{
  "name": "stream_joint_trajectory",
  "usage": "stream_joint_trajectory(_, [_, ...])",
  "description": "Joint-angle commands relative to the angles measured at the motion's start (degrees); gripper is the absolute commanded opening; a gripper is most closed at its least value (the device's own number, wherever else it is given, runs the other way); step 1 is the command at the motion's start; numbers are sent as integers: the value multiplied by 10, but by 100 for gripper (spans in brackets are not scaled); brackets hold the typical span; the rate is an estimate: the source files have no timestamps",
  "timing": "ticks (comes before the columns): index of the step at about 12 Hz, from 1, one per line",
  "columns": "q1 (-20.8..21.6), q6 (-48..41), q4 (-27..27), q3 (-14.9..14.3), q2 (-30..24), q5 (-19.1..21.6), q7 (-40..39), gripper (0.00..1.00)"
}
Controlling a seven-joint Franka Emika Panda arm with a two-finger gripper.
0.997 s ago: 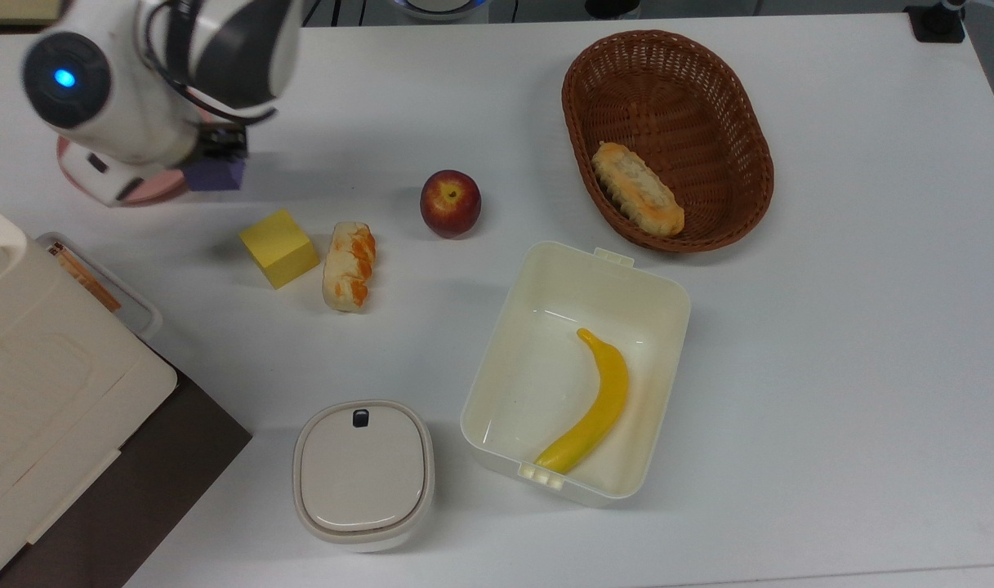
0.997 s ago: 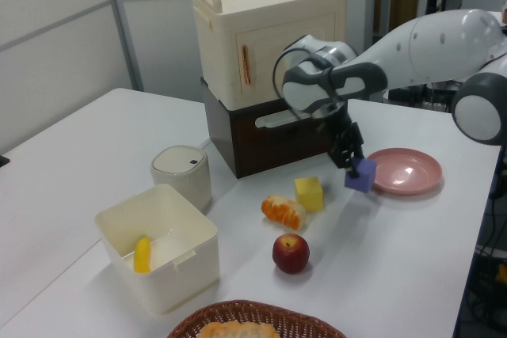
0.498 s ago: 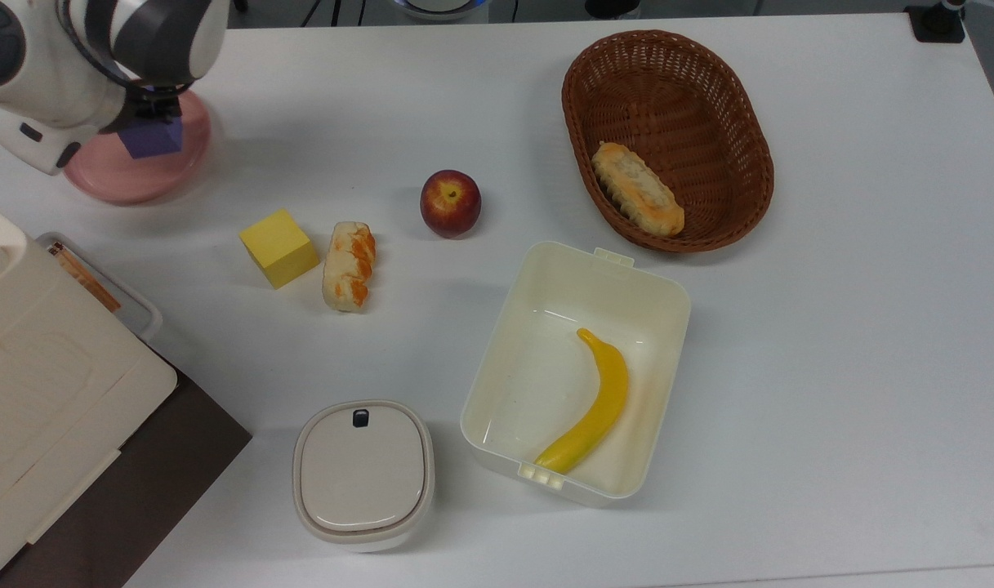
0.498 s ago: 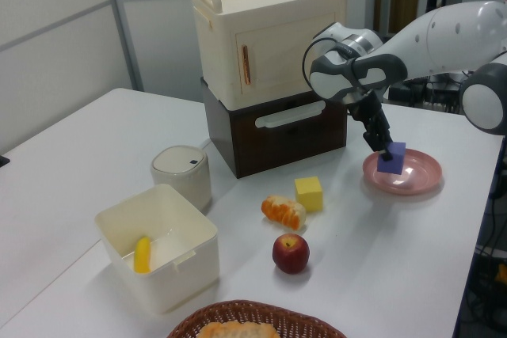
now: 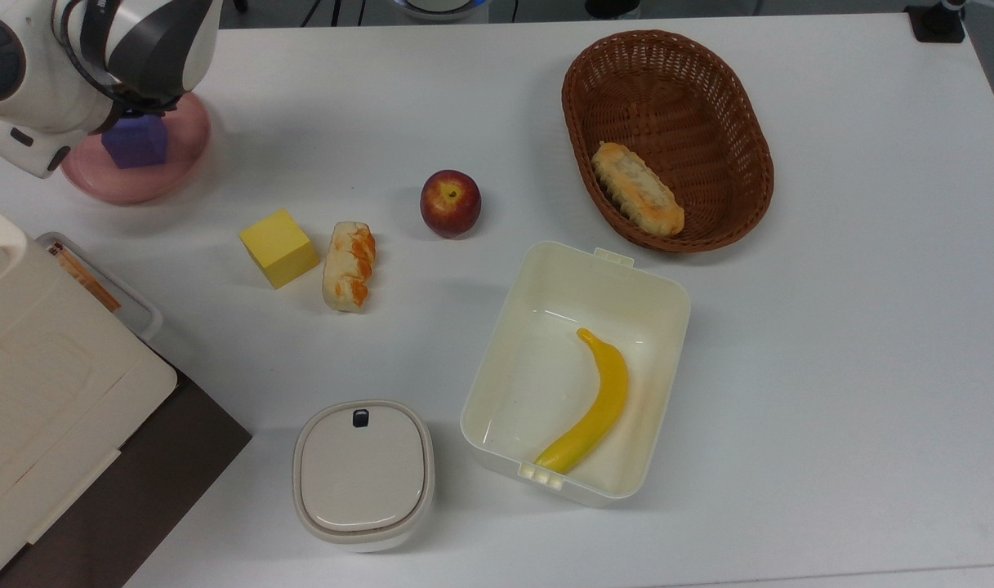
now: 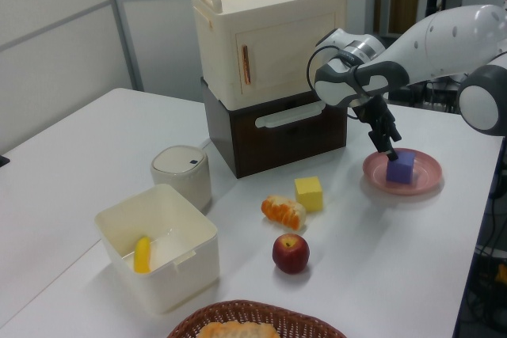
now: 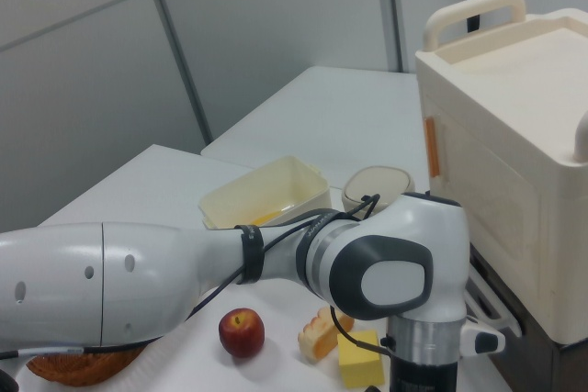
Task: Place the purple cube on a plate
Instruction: 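Lower the cube onto the pink plate and open the gripper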
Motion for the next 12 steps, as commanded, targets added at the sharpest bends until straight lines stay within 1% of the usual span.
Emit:
stream_joint_trajectory(1, [6,7,-11,7,-36,-5,0,100])
stream_joint_trajectory(2, [19,2,-12,7,-51,-1,1,100])
stream_joint_trajectory(3, [47,-11,-12,6,-57,-6,7,100])
stream_joint_trajectory(5, [77,-37,2,6,-71,-4,52,100])
stream_joint_trajectory(7, [115,-63,10,7,-101,1,86,100])
stream_joint_trajectory(10, [179,-89,10,7,-159,23,137,100])
stream_joint_trajectory(11, [190,-93,16,8,-170,38,158,100])
stream_joint_trajectory(12, [201,-108,35,9,-178,60,179,100])
